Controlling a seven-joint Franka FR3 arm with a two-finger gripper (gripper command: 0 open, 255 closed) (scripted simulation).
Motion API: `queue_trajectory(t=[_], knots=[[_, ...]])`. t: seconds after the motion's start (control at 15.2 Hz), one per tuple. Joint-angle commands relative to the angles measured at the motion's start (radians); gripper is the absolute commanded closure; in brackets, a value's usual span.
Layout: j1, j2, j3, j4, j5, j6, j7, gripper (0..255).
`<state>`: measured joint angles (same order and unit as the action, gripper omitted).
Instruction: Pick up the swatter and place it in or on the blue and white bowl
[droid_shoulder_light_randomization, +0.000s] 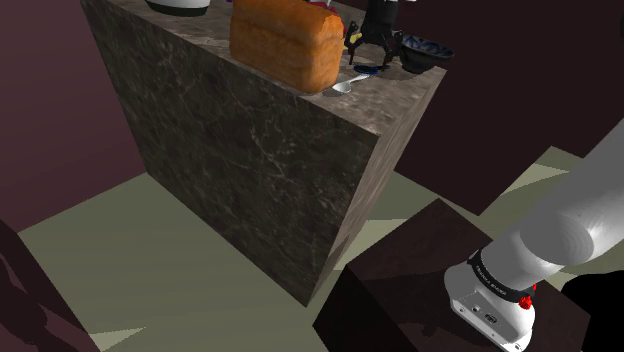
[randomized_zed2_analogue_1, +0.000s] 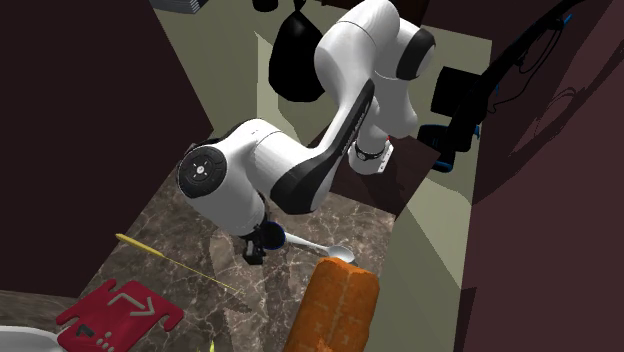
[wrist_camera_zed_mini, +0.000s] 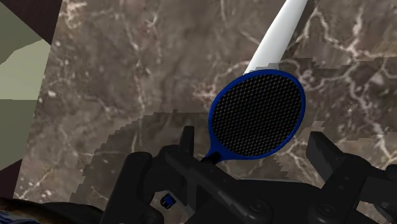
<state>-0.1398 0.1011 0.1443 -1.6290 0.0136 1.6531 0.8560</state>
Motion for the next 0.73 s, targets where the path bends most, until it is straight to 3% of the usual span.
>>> queue_trajectory(t=[0.0, 0.4, 0.46, 0.66], knots=[[0.0, -0.003, 0.0, -0.012, 0.0, 0.01, 0.0, 0], [0.0, -0.003, 0.0, -0.012, 0.0, 0.009, 0.0, 0], [0.0, -0.003, 0.0, -0.012, 0.0, 0.009, 0.0, 255], [0.0, -0.003, 0.0, -0.011, 0.0, 0.009, 0.0, 255]])
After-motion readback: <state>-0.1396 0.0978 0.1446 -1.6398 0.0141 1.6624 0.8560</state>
